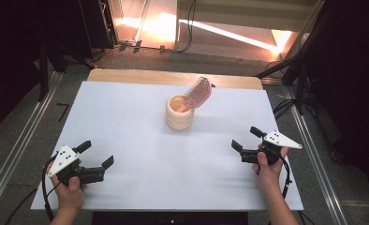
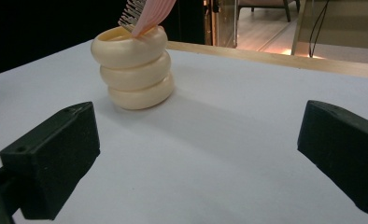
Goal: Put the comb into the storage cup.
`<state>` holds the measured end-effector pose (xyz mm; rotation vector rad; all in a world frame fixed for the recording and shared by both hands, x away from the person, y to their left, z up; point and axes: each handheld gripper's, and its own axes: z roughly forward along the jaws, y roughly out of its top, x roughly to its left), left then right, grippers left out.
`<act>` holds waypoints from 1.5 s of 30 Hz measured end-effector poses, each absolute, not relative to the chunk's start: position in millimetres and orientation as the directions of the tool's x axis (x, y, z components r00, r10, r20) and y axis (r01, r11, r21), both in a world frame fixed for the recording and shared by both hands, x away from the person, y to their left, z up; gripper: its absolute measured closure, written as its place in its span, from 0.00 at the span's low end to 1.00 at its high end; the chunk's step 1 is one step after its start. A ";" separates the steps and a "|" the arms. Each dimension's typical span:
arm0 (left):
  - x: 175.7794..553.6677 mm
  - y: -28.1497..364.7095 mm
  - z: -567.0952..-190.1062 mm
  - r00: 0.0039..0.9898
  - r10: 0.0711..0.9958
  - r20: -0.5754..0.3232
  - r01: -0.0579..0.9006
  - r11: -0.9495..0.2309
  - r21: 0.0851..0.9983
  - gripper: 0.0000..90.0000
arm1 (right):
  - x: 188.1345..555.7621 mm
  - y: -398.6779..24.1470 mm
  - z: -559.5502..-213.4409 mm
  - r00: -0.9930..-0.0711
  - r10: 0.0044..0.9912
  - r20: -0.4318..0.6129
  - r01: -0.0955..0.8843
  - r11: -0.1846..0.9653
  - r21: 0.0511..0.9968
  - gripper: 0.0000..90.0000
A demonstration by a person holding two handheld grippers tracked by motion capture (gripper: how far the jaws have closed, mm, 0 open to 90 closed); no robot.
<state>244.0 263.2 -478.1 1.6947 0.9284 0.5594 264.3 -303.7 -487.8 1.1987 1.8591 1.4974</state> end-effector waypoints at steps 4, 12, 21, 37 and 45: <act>243.9 263.3 -478.0 0.587 0.806 -0.083 0.302 -0.122 0.945 0.00 | 259.8 -308.4 -489.1 -0.505 0.849 0.158 0.337 0.026 0.941 0.00; 243.6 262.8 -478.0 0.586 0.806 -0.082 0.303 -0.124 0.945 0.00 | 250.0 -315.0 -490.2 -0.502 0.852 0.152 0.338 0.031 0.941 0.00; 243.6 262.3 -478.1 0.587 0.806 -0.078 0.300 -0.127 0.946 0.00 | 239.4 -323.2 -491.9 -0.497 0.856 0.145 0.336 0.036 0.941 0.00; 243.4 262.2 -477.9 0.589 0.805 -0.075 0.298 -0.130 0.946 0.00 | 224.4 -335.6 -494.9 -0.478 0.867 0.142 0.335 0.031 0.942 0.00; 243.3 262.2 -477.8 0.589 0.804 -0.076 0.297 -0.128 0.946 0.00 | 218.6 -341.3 -498.1 -0.470 0.872 0.139 0.341 0.034 0.939 0.00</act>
